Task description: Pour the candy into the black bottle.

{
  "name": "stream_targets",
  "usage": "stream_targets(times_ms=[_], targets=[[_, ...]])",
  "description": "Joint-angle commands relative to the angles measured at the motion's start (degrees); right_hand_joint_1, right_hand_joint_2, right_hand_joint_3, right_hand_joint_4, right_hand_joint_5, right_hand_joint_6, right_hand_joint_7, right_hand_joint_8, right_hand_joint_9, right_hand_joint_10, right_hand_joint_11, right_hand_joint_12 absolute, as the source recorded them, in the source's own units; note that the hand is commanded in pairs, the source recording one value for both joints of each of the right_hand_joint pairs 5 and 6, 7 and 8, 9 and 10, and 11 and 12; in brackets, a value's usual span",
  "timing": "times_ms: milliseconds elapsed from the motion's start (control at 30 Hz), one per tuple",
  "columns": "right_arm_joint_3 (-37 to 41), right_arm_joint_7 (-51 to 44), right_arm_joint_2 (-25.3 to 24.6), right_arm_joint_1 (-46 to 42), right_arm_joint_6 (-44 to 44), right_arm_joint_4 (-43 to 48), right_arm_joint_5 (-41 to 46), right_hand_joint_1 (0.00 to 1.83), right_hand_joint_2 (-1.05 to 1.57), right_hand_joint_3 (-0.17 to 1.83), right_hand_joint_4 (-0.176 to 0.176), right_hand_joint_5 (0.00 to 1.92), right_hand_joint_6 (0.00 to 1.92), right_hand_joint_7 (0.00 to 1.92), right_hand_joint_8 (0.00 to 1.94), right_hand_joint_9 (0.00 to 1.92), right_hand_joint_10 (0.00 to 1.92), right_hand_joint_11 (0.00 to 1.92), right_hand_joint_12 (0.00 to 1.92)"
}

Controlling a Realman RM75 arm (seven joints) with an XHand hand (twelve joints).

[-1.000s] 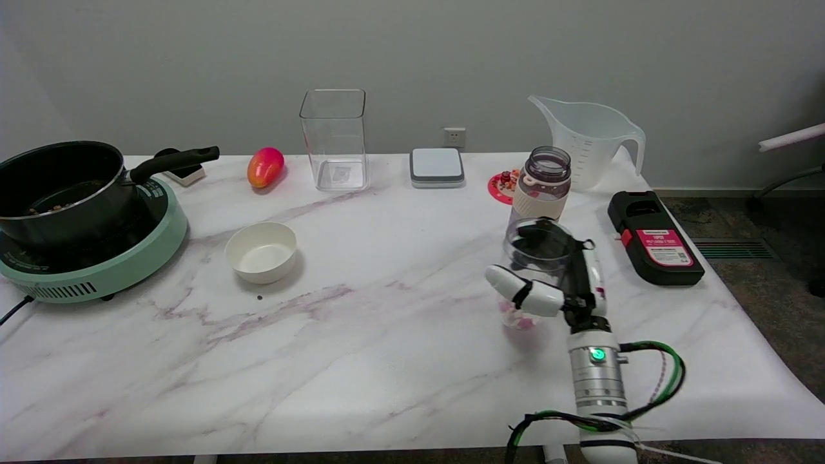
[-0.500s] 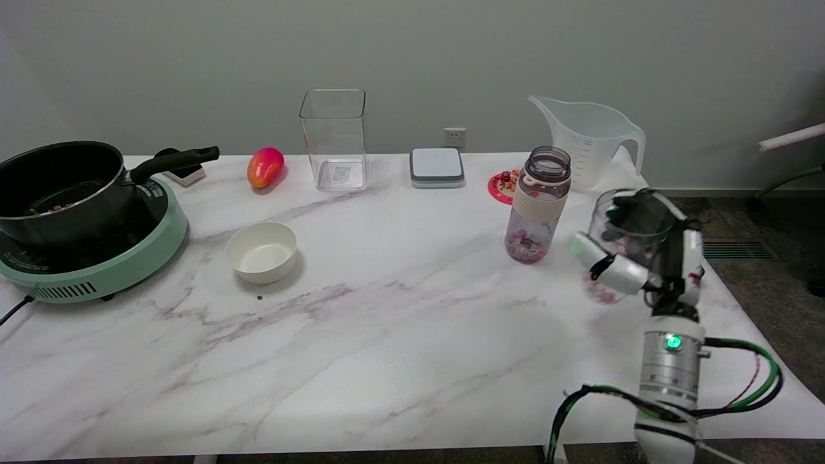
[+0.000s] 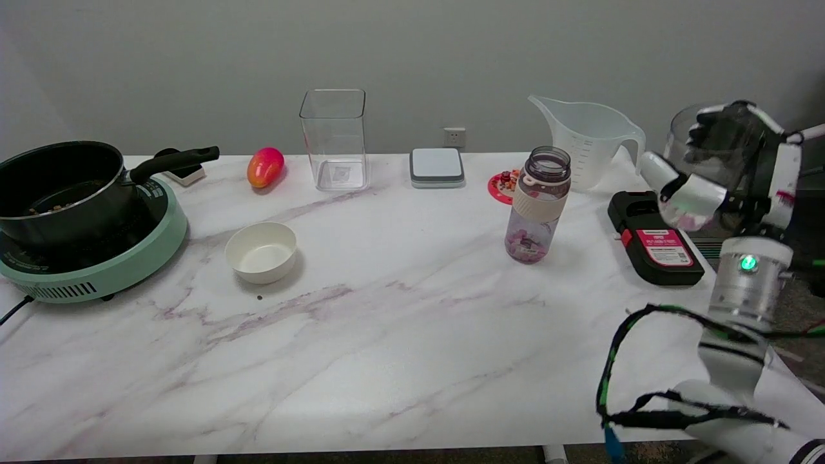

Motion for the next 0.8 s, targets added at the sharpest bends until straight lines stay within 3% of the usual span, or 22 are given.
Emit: stream_targets(times_ms=[33,267,500,700,800], targets=[[29.09,-4.66,8.84,3.97,-36.44,2.57,-10.82,1.50,0.64,1.08,0.000,1.21,1.21,1.39,1.39,1.35,1.35,1.11,1.11],[28.72,-3.81,11.02,8.83,-44.82,-1.36,-16.44,1.52,0.38,1.27,0.000,1.14,1.14,1.33,1.33,1.29,1.29,1.05,1.05],[28.10,-2.36,13.58,9.46,-50.69,-3.21,-31.75,1.52,0.36,1.29,0.000,1.14,1.14,1.32,1.32,1.27,1.27,1.05,1.05],[26.80,1.02,15.65,9.46,-50.54,-5.25,-39.76,1.52,0.40,1.22,0.000,1.19,1.19,1.35,1.35,1.29,1.29,1.07,1.07],[25.61,1.02,16.18,9.46,-50.11,-6.40,-42.17,1.49,0.57,1.07,0.000,1.26,1.26,1.40,1.40,1.33,1.33,1.14,1.14]])
